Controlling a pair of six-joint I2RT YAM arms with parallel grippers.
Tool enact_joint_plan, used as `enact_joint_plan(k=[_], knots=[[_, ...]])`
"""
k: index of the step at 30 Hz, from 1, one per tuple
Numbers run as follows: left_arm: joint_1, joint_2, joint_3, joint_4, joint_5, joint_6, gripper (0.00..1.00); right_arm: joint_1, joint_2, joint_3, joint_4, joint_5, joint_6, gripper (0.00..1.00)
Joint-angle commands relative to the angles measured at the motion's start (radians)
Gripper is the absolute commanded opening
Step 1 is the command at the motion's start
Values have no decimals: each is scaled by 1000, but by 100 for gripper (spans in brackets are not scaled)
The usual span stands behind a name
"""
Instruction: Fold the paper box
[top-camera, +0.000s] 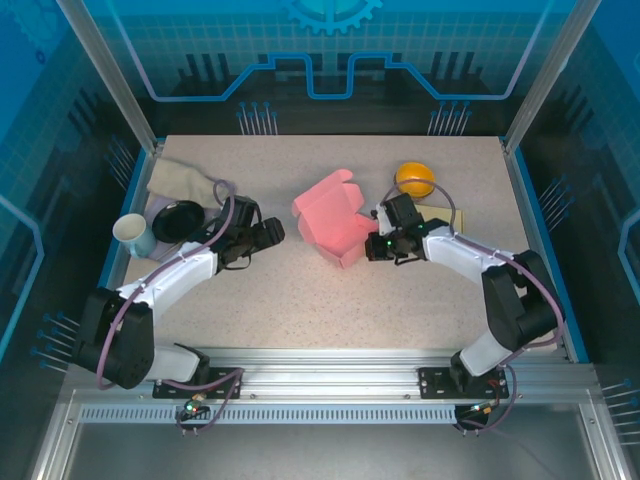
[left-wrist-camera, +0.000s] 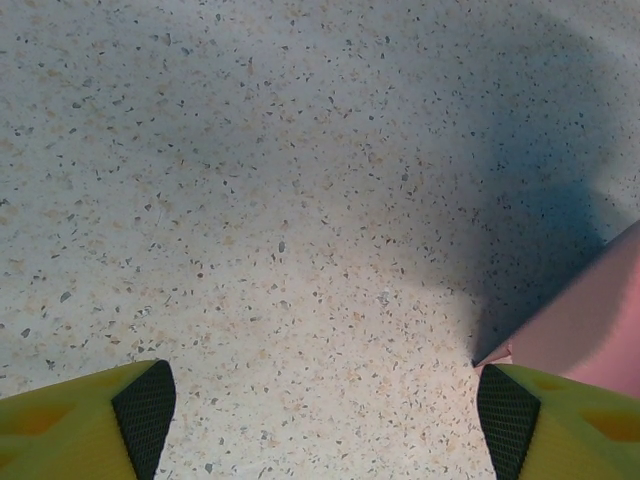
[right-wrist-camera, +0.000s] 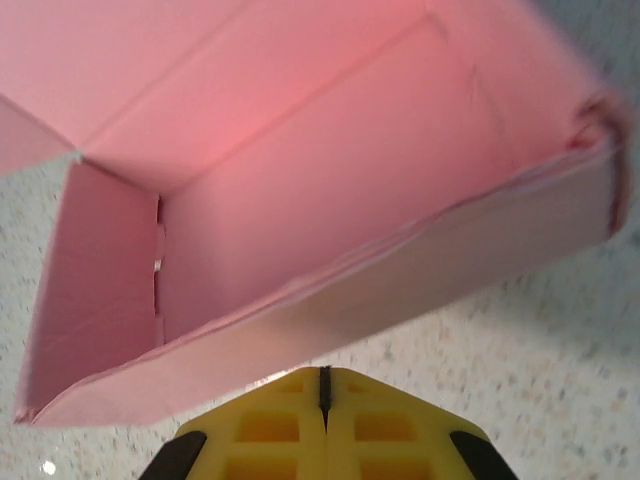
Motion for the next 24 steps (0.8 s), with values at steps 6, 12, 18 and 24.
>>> enact_joint_plan(k=[6,12,18,24], knots=[[-22,-96,-30,-21,56,86,83,68,-190,-21,-85,70,-29,6],[-142,-133,-13,-11,17,173,82,50,-175,241,-248,16,-612,40],[-159,-136,-17,-66,-34,143,82,44,-141,287,-211,-61,-1460,59],[-161,-172,-71,-49,-28,147,82,25,38,563,-377,-35,-1772,65]])
